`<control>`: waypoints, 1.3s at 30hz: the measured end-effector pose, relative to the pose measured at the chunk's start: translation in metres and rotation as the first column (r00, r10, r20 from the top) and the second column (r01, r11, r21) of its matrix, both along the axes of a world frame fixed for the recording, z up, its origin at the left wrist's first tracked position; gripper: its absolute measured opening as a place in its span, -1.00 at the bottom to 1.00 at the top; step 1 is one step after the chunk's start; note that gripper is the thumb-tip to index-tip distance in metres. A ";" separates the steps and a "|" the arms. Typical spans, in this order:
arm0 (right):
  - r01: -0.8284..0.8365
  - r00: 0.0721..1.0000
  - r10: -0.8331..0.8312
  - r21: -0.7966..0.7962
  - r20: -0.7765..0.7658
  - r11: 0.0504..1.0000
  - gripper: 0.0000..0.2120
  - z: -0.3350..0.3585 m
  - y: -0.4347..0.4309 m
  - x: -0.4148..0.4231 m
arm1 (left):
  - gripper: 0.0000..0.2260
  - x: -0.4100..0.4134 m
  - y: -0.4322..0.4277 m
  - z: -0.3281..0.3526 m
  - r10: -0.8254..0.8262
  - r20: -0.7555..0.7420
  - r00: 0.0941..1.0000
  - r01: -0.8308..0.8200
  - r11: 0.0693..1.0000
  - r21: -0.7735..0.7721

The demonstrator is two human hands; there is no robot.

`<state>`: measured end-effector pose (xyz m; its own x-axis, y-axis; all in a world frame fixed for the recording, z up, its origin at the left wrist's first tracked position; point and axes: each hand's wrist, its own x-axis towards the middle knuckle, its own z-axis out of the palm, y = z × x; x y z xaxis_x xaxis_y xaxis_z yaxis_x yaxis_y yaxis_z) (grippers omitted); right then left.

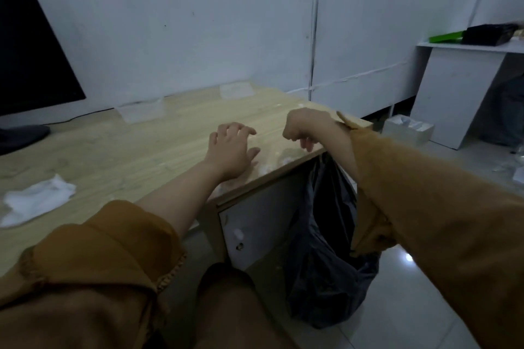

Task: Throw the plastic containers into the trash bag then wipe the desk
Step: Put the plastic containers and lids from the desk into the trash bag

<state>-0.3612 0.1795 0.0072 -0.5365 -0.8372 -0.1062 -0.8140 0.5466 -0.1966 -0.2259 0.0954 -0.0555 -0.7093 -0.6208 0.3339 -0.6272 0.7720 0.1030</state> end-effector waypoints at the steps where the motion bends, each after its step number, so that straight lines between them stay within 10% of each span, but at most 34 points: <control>1: -0.036 0.998 0.031 -0.075 -0.055 0.997 -0.81 -0.004 -0.008 0.007 | -0.59 0.007 -0.008 -0.004 0.045 -0.016 0.999 -0.044 0.998 0.034; 11: -0.166 0.982 0.105 -0.463 -0.155 0.871 -0.72 -0.076 -0.109 0.033 | -0.59 0.017 -0.081 -0.025 0.251 -0.155 0.956 -0.222 0.958 0.182; 39: -0.187 0.952 0.087 -0.331 -0.294 0.925 -0.61 -0.084 -0.330 -0.038 | -0.58 -0.077 -0.278 -0.029 0.263 -0.180 0.948 -0.237 0.959 0.154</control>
